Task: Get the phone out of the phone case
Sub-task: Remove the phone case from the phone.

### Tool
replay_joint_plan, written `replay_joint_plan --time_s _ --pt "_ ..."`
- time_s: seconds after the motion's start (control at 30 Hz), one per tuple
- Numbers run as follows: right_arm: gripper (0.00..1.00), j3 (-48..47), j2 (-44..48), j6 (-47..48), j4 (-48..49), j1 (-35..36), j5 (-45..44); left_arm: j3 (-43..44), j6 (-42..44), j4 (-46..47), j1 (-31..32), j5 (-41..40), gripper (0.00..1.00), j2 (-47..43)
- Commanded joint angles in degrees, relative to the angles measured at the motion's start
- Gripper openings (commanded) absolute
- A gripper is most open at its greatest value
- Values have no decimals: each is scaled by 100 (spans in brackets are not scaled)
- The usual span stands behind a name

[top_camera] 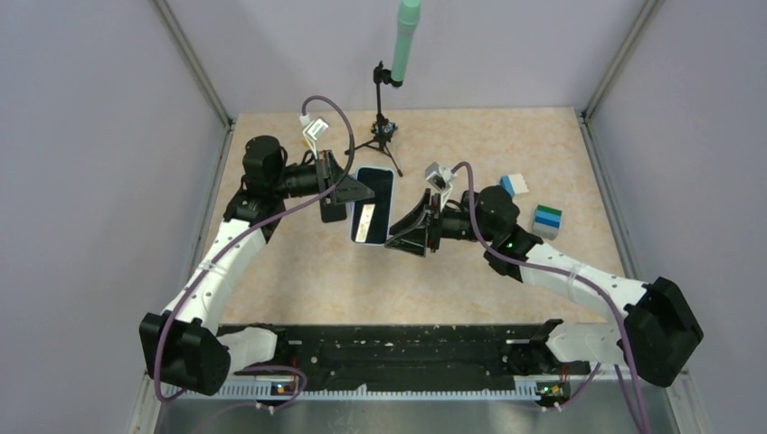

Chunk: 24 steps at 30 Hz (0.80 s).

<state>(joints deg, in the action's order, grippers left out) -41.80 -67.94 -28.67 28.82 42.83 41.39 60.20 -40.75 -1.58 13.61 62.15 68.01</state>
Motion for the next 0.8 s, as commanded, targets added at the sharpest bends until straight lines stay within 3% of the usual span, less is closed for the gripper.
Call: replay_joint_plan --time_s 0.0,0.17,0.47,0.63,0.77 --pt "43 -336 -172 75 307 123 69 102 22 372 32 221 0 -201" --pt "28 -513 -313 360 181 163 241 113 35 299 37 269 0 -129" --pt "18 -1052 -350 1943 -1074 378 472 237 -683 207 58 298 0 79" --pt "15 -1682 -443 3372 -2367 954 -607 311 -1208 188 63 523 0 350" --pt "13 -1839 -556 3700 -2545 1179 -1429 330 -1320 176 63 455 0 405"
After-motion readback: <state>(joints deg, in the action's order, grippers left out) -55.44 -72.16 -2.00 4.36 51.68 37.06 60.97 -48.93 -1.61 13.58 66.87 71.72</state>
